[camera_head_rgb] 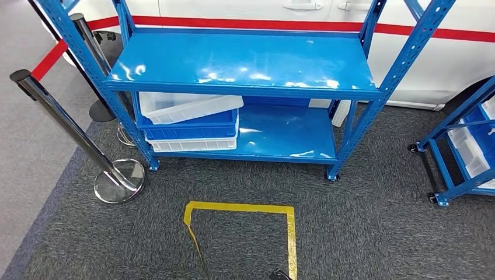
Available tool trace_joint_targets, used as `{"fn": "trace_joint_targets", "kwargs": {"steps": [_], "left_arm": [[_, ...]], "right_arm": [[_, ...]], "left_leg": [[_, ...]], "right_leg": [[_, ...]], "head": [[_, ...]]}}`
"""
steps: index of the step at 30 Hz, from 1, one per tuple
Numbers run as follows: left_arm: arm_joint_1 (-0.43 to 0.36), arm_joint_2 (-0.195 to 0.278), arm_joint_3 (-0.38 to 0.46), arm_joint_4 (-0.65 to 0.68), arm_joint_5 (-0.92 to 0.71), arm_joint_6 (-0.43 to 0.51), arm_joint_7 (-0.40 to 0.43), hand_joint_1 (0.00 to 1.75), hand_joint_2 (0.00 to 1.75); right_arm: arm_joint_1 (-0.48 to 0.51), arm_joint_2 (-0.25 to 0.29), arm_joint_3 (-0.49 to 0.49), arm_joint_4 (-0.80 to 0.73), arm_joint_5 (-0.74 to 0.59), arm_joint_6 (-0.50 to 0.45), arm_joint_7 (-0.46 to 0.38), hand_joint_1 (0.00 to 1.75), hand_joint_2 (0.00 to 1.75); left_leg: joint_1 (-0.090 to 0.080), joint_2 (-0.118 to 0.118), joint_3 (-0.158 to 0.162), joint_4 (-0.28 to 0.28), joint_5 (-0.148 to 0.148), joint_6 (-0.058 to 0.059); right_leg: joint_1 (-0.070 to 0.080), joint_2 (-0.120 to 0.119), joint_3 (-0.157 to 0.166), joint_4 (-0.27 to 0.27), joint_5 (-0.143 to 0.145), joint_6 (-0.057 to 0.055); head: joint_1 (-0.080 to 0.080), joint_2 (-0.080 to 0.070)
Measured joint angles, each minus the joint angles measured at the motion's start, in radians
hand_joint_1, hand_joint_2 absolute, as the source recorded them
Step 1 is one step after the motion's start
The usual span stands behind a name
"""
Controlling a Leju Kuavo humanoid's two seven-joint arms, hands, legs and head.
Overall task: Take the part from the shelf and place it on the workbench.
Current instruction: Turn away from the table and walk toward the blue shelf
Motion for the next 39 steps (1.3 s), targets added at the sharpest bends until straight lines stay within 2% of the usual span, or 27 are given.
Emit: {"fn": "trace_joint_targets", "kwargs": {"steps": [1,3,4,5,6,7,9,10,14,16,18,19,20,21,23,24,25,26,27,30,39], "left_arm": [[0.004,0.000,0.025,-0.001,-0.007,-0.006,-0.006,0.00,1.31],[0.008,0.000,0.069,-0.006,-0.022,-0.017,-0.016,0.00,0.44],[0.010,0.000,0.093,-0.011,-0.029,-0.022,-0.022,0.00,0.00],[0.014,0.001,0.118,-0.018,-0.036,-0.026,-0.027,0.00,0.00],[0.017,0.001,0.142,-0.025,-0.043,-0.031,-0.032,0.00,0.00],[0.019,0.001,0.165,-0.033,-0.050,-0.035,-0.037,0.00,0.00],[0.020,0.003,0.210,-0.050,-0.063,-0.044,-0.048,0.00,0.00],[0.021,0.004,0.235,-0.058,-0.071,-0.049,-0.054,0.00,0.00],[0.043,0.009,0.337,-0.077,-0.099,-0.070,-0.077,0.00,0.00],[0.066,0.014,0.388,-0.081,-0.112,-0.080,-0.088,0.00,0.00],[0.096,0.019,0.439,-0.082,-0.125,-0.090,-0.099,0.00,0.00],[0.115,0.022,0.465,-0.082,-0.132,-0.095,-0.104,0.00,0.00],[0.134,0.025,0.490,-0.082,-0.137,-0.100,-0.109,0.00,0.00],[0.153,0.028,0.514,-0.081,-0.143,-0.104,-0.114,0.00,0.00],[0.187,0.036,0.562,-0.076,-0.153,-0.111,-0.122,0.00,0.00],[0.203,0.039,0.587,-0.073,-0.159,-0.115,-0.126,0.00,0.00],[0.216,0.042,0.611,-0.070,-0.164,-0.119,-0.130,0.00,0.00],[0.228,0.044,0.637,-0.068,-0.171,-0.124,-0.135,0.00,0.00],[0.239,0.045,0.664,-0.067,-0.177,-0.129,-0.140,0.00,0.00],[0.259,0.050,0.744,-0.069,-0.198,-0.142,-0.157,0.00,0.00],[0.251,0.054,0.954,-0.112,-0.246,-0.179,-0.199,0.00,0.00]], "right_arm": [[0.009,-0.001,-0.015,-0.001,0.000,0.003,-0.008,0.00,1.75],[0.034,-0.003,-0.040,-0.002,0.000,0.011,-0.023,0.00,0.87],[0.050,-0.005,-0.054,-0.002,0.000,0.014,-0.032,0.00,0.44],[0.065,-0.007,-0.069,-0.002,-0.001,0.017,-0.040,0.00,0.00],[0.080,-0.010,-0.084,-0.001,-0.001,0.020,-0.047,0.00,0.00],[0.094,-0.012,-0.098,0.000,-0.002,0.023,-0.054,0.00,0.00],[0.122,-0.015,-0.124,0.003,-0.001,0.031,-0.067,0.00,0.00],[0.136,-0.016,-0.138,0.004,-0.002,0.035,-0.076,0.00,0.00],[0.172,-0.016,-0.194,0.005,-0.003,0.048,-0.110,0.00,0.00],[0.180,-0.017,-0.221,0.003,-0.003,0.053,-0.125,0.00,0.00],[0.184,-0.018,-0.248,-0.006,-0.003,0.060,-0.141,0.00,0.87],[0.183,-0.018,-0.262,-0.013,-0.003,0.063,-0.148,0.00,1.31],[0.182,-0.019,-0.275,-0.023,-0.003,0.066,-0.155,0.00,1.75],[0.179,-0.020,-0.287,-0.035,-0.003,0.068,-0.162,0.00,1.75],[0.170,-0.021,-0.311,-0.062,-0.004,0.071,-0.176,0.00,1.75],[0.166,-0.022,-0.324,-0.075,-0.004,0.073,-0.182,0.00,1.75],[0.164,-0.024,-0.338,-0.088,-0.004,0.077,-0.189,0.00,1.75],[0.164,-0.026,-0.353,-0.098,-0.004,0.081,-0.197,0.00,1.75],[0.168,-0.029,-0.368,-0.105,-0.004,0.084,-0.204,0.00,1.31],[0.199,-0.033,-0.415,-0.114,-0.007,0.093,-0.225,0.00,0.00],[0.303,-0.045,-0.527,-0.114,-0.015,0.117,-0.277,0.00,0.00]], "left_leg": [[0.002,0.002,0.004,-0.004,0.001,0.003],[0.002,0.004,0.007,-0.004,-0.002,0.008],[0.003,0.005,0.008,-0.003,-0.004,0.008],[0.004,0.004,0.009,-0.001,-0.006,0.007],[0.005,0.003,0.011,0.002,-0.009,0.004],[0.007,0.002,0.011,0.008,-0.014,0.000],[0.007,-0.001,0.007,0.024,-0.025,-0.012],[0.006,-0.002,0.005,0.030,-0.028,-0.018],[0.008,-0.001,0.002,0.043,-0.042,-0.040],[0.010,0.001,-0.029,0.115,-0.091,-0.049],[0.011,0.001,-0.087,0.240,-0.152,-0.054],[0.011,0.001,-0.109,0.286,-0.165,-0.055],[0.010,0.001,-0.114,0.299,-0.160,-0.053],[0.010,0.001,-0.102,0.276,-0.138,-0.050],[0.007,0.002,-0.037,0.147,-0.077,-0.039],[0.006,0.002,-0.007,0.084,-0.054,-0.038],[0.005,0.003,0.014,0.041,-0.043,-0.041],[0.004,0.003,0.022,0.023,-0.042,-0.042],[0.003,0.003,0.024,0.020,-0.040,-0.045],[0.000,0.003,0.024,0.021,-0.041,-0.035],[0.000,0.004,0.027,0.021,-0.044,-0.027]], "right_leg": [[-0.002,0.000,-0.022,0.048,-0.028,0.005],[-0.006,0.000,-0.078,0.163,-0.080,0.013],[-0.009,0.000,-0.096,0.197,-0.085,0.017],[-0.012,0.000,-0.097,0.197,-0.072,0.020],[-0.016,-0.001,-0.082,0.163,-0.044,0.023],[-0.020,-0.001,-0.055,0.104,-0.009,0.026],[-0.021,0.001,-0.009,0.006,0.027,0.025],[-0.019,0.002,0.000,-0.017,0.028,0.020],[-0.015,0.004,0.005,-0.026,0.028,-0.012],[-0.017,0.001,0.008,-0.029,0.032,-0.023],[-0.014,-0.002,0.005,-0.029,0.032,-0.028],[-0.012,-0.003,0.004,-0.029,0.032,-0.029],[-0.011,-0.003,0.004,-0.028,0.032,-0.029],[-0.009,-0.003,0.005,-0.028,0.032,-0.029],[-0.007,-0.003,0.007,-0.028,0.031,-0.029],[-0.003,-0.003,0.007,-0.026,0.028,-0.028],[0.000,-0.003,0.006,-0.025,0.027,-0.030],[0.002,-0.003,0.005,-0.026,0.026,-0.029],[0.004,-0.002,0.005,-0.026,0.025,-0.028],[0.002,-0.002,0.009,-0.035,0.031,-0.019],[0.003,-0.002,0.019,-0.045,0.034,-0.013]], "head": [[0.001,0.000],[0.002,0.000],[0.002,0.000],[0.002,0.000],[0.002,0.000],[0.002,0.000],[0.003,0.000],[0.003,0.000],[0.002,0.000],[-0.002,0.000],[-0.005,0.000],[-0.005,0.000],[-0.005,0.000],[-0.005,0.000],[-0.005,0.000],[-0.005,0.000],[-0.004,0.000],[-0.003,0.000],[-0.003,0.000],[-0.004,0.000],[-0.003,0.000]]}}
